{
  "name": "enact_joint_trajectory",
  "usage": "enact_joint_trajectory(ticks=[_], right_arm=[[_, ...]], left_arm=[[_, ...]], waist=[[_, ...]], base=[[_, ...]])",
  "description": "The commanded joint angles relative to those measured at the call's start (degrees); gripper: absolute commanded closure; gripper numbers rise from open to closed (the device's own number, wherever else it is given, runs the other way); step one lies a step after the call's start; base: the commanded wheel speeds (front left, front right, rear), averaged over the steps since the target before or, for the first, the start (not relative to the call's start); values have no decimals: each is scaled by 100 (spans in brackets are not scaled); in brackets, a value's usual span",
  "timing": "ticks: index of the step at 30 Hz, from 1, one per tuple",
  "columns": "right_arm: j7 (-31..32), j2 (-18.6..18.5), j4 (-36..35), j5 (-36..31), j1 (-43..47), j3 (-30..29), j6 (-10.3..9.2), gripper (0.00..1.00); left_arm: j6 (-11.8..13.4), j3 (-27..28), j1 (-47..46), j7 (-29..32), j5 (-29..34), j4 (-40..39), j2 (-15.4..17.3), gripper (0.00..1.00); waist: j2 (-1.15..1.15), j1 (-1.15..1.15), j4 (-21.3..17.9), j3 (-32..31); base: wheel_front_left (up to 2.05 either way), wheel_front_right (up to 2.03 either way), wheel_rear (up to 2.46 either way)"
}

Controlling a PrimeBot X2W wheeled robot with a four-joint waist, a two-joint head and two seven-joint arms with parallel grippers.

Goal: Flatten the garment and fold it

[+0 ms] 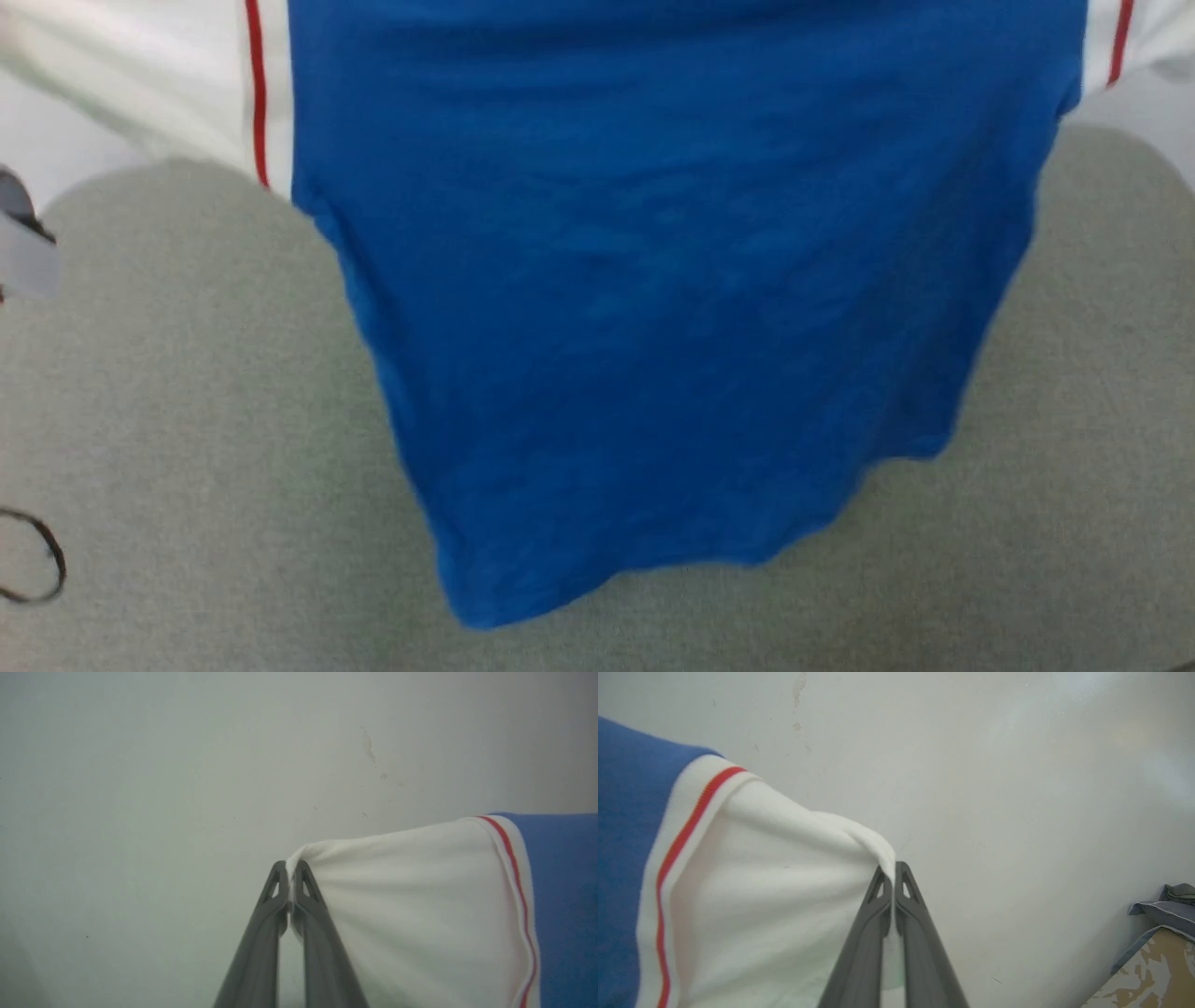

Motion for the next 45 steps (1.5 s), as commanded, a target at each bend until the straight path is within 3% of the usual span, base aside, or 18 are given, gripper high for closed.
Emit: enact_joint_trajectory(ticks=[1,6,11,16,21,26,35,45], right_arm=[[-40,-29,104,23,-230,54,-13,100],[-235,44,777,57,-1275,414,-13,100],[-536,220,1635,-93,-2446,818,-13,100],[-897,517,2637,-344,-3725,1022,-13,100],[-1430,898,3658,-685,-4773,775,-13,100],[-1996,1282,4476,-1019,-5251,472,-13,100],[-2714,1749,5455,-965,-4604,595,-13,100],[-2974,1928,5502,-151,-2149,1322,-13,100]], left_arm=[[-92,-60,-227,54,-29,145,64,100],[-566,-554,-1286,303,83,918,134,100],[-926,-927,-2594,386,274,1847,1,100],[-1003,-1001,-4092,-79,523,2865,-327,100],[-1040,-1025,-5422,-863,766,3776,-658,100],[-1071,-1049,-6145,-1629,900,4522,-912,100],[-1377,-1426,-5545,-2140,897,5538,-1207,100],[-1551,-1950,-2706,-2098,549,5506,-1415,100]], waist=[[0,-1,-121,489],[0,-1,-197,1255],[0,-1,-216,1951],[0,-1,-187,2482],[0,-1,-127,2847],[0,-1,-67,3059],[0,-1,85,2984],[0,-1,212,1690]], base=[[0,0,0],[0,0,0],[0,0,0],[0,0,0],[0,0,0],[0,0,0],[0,0,0],[0,0,0]])
